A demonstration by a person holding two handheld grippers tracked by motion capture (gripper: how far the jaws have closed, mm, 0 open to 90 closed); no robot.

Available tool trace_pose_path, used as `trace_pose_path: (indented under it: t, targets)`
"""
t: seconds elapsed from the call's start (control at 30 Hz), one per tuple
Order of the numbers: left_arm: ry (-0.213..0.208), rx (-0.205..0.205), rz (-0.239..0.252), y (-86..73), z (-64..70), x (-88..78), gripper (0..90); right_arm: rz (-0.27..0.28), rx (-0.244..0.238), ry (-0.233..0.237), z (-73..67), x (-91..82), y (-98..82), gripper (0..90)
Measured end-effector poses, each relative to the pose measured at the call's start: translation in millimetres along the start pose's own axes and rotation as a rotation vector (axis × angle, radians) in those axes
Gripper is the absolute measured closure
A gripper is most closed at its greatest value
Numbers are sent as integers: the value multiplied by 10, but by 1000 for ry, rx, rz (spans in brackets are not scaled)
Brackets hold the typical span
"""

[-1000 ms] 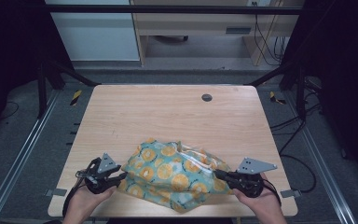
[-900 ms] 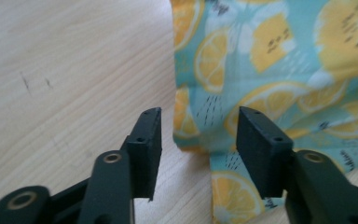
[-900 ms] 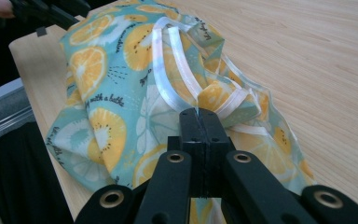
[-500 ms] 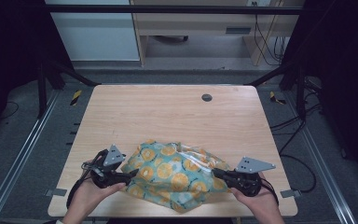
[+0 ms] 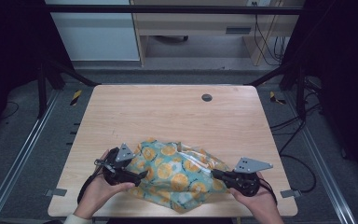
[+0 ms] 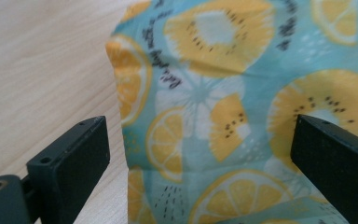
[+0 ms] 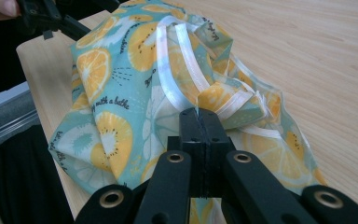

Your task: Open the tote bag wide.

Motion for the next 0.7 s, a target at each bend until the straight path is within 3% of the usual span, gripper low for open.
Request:
trace_pose_path:
  t: [0.13,0.17,0.23,0.3,0.47,0.5,0.57,0.7]
  targets:
    - [-49,-20,-25,-44,-16,90,40,-2,5,2,23,24,2,900]
    - [-56,-15,-29,-51,-14,104,124,-2,8,2,41,38,7,900]
    - [-67,-26,-32,-58,-17,118,160,-2,9,1,46,41,8,900]
    - [-71,-14,-21,-57,-16,101,320,-1,12,1,49,48,16,900]
    - [1,17,42,-48,10,-35,636,5,6,0,39,39,30,900]
    - [14,27,62,-50,21,-82,758,16,9,1,31,14,36,900]
    - [44,37,96,-72,53,-192,795,22,7,-1,24,-7,38,900]
    - [45,61,126,-187,130,-358,853,66,-9,4,-48,-182,26,900]
Point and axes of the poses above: each handheld gripper's, and its own axes: x roughly forward along the jaws, y roughly out of its top, z roughly to its right, the point moved 4 cm from there along x, roughly forward along the jaws, and after that the axes turned 6 degrees about -z, right-handed, at the moved point
